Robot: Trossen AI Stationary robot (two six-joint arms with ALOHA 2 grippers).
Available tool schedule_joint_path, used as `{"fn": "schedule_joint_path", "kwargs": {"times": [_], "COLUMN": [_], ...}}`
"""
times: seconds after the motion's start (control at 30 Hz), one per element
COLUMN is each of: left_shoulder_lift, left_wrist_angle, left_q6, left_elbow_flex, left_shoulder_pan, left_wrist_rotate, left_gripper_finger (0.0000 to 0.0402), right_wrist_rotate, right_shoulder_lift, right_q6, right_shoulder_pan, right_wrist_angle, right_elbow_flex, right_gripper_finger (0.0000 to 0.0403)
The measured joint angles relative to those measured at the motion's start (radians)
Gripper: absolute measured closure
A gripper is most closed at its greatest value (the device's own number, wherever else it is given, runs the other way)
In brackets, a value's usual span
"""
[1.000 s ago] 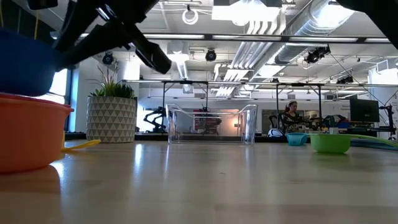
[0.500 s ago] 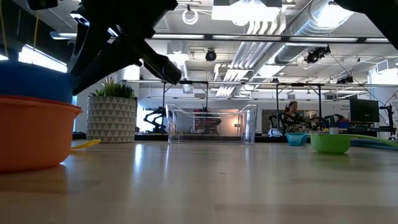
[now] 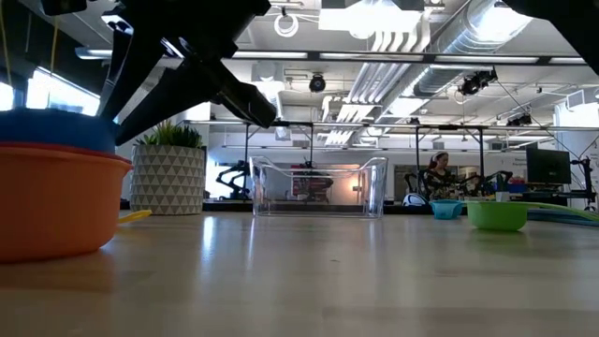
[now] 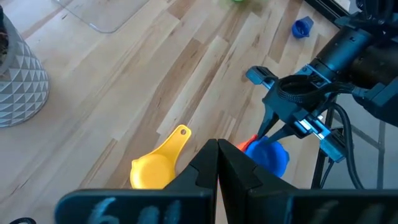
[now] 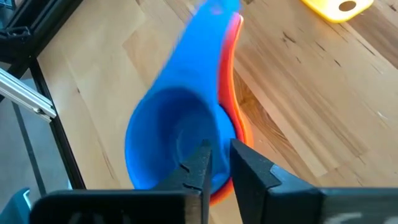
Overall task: Nest measuring cups in basket
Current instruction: Stack the blue measuring cup on top of the red measuring cup, then stack the yellow measuring cup on top of the blue measuring cup
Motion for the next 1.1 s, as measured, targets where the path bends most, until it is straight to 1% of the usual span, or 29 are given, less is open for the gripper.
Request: {"fn": "schedule_joint_path", "kwargs": {"times": [0.27, 0.4, 0.6, 0.73, 0.87, 1.0, 1.1], "left_shoulder_lift": [0.000, 0.000, 0.000, -0.002, -0.014, -0.041, -0.070], "left_wrist_angle": [0.000, 0.000, 0.000, -0.011, -0.070, -0.132, -0.143], "left_q6": [0.000, 0.000, 0.007, 0.033, 0.019, -0.037, -0.056], "left_elbow_flex": [0.000, 0.000, 0.000, 0.000, 0.000, 0.000, 0.000], "left_shoulder_pan": [0.000, 0.000, 0.000, 0.000, 0.000, 0.000, 0.001], "left_wrist_rotate": [0.001, 0.001, 0.001, -0.001, -0.031, -0.082, -0.108], "left_gripper_finger": [0.0401, 0.0402, 0.0401, 0.0401, 0.0401, 0.0401, 0.0402], "right_wrist_rotate": [-0.002, -0.002, 0.000, -0.008, -0.066, -0.169, -0.235], "right_shoulder_lift": [0.000, 0.000, 0.000, -0.006, -0.006, -0.006, -0.007], "right_q6": [0.000, -0.019, -0.073, -0.112, -0.145, -0.168, -0.200], "right_shoulder_pan": [-0.002, -0.007, -0.034, -0.063, -0.096, -0.137, -0.177], "right_wrist_angle": [-0.001, -0.002, -0.014, -0.021, -0.030, -0.037, -0.044], "right_elbow_flex": [0.001, 0.029, 0.097, 0.095, 0.095, 0.095, 0.095], "right_gripper_finger": [0.0313, 0.0299, 0.0295, 0.0295, 0.0295, 0.0295, 0.0295]}}
